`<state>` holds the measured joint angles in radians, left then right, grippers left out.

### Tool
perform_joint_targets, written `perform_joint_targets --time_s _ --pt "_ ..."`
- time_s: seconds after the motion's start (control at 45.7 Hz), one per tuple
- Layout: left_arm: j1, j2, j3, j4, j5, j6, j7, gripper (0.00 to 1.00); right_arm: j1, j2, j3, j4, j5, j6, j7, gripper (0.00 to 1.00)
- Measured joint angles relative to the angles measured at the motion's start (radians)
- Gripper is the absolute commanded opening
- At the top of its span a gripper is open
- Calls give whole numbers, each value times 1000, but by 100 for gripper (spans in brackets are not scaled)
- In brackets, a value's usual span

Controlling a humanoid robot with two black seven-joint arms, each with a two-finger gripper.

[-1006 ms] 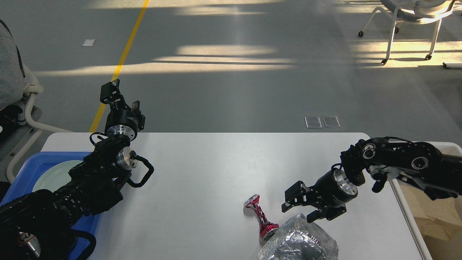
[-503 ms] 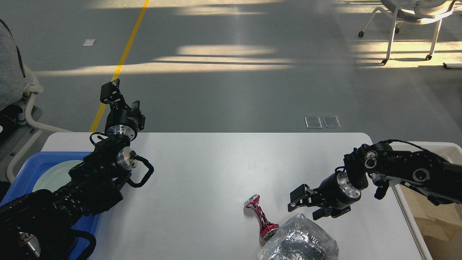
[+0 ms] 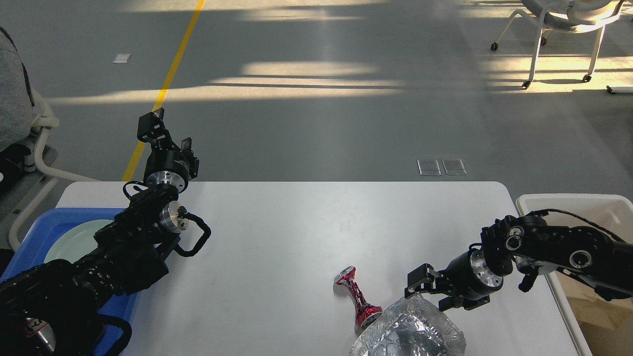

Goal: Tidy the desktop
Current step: 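Close the right gripper on the edge of the foil package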

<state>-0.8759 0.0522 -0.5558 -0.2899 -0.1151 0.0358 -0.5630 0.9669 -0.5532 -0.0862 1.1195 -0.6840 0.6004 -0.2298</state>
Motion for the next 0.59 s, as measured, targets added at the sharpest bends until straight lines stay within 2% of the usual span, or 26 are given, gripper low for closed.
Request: perform_joint_targets --time_s 0.591 --pt "0 0 0 0 0 0 0 96 -44 -27 12 -6 1 -33 1 86"
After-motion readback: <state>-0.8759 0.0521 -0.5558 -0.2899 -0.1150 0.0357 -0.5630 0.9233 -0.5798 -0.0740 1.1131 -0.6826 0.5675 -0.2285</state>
